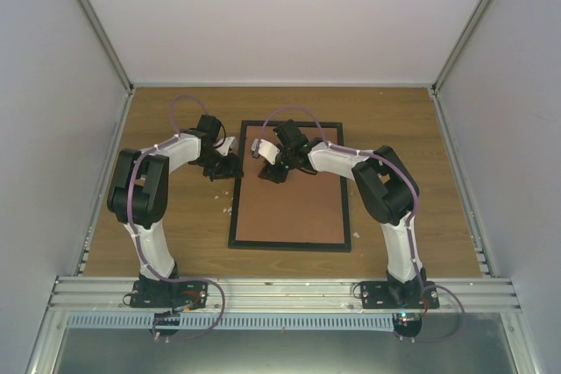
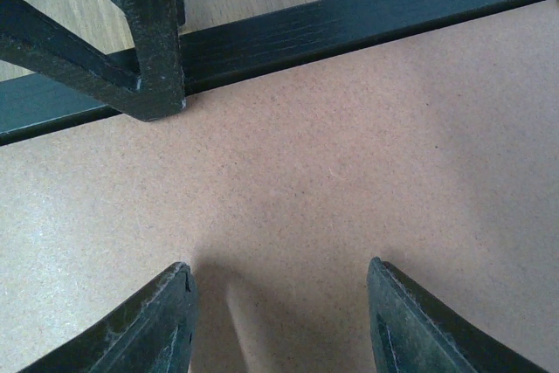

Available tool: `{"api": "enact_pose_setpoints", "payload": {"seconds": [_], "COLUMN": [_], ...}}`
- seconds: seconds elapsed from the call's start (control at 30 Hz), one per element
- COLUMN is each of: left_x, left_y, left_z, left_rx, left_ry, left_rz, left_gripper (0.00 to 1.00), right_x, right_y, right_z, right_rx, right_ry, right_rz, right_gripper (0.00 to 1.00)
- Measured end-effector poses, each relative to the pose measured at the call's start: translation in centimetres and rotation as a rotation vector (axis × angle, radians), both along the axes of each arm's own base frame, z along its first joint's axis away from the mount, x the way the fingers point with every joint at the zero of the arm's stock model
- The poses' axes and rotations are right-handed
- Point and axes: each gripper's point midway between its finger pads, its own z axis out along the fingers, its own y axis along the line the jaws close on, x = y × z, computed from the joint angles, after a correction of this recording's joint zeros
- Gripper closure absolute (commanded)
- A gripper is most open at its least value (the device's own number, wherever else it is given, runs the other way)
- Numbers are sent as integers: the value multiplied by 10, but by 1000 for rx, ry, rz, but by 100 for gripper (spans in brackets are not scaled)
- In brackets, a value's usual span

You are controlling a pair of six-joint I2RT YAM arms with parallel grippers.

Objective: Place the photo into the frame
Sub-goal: Install the photo frame at the center of the board.

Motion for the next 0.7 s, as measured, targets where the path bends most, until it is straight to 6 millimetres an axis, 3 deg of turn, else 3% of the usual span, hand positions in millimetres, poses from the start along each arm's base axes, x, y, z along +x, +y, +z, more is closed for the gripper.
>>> {"api": "enact_pose_setpoints", "payload": {"seconds": [0.33, 0.53, 0.6, 0.7], "left_x": [8, 16, 7, -21], "left_y": [6, 16, 14, 11], "left_z": [11, 74, 92, 98], "left_rx": [26, 18, 6, -9], "left_ry": [-70, -289, -360, -435], "left_rz": [-25, -108, -181, -331], "left_gripper": [36, 23, 21, 21], "right_x": [-2, -16, -26, -41], "right_y": [0, -5, -8, -10], "right_z": [0, 3, 4, 6], "right_rx": [7, 14, 14, 22], "right_ry": [11, 58, 83, 126], "right_rz": [6, 39, 65, 107], "right_gripper": [45, 45, 45, 46]}}
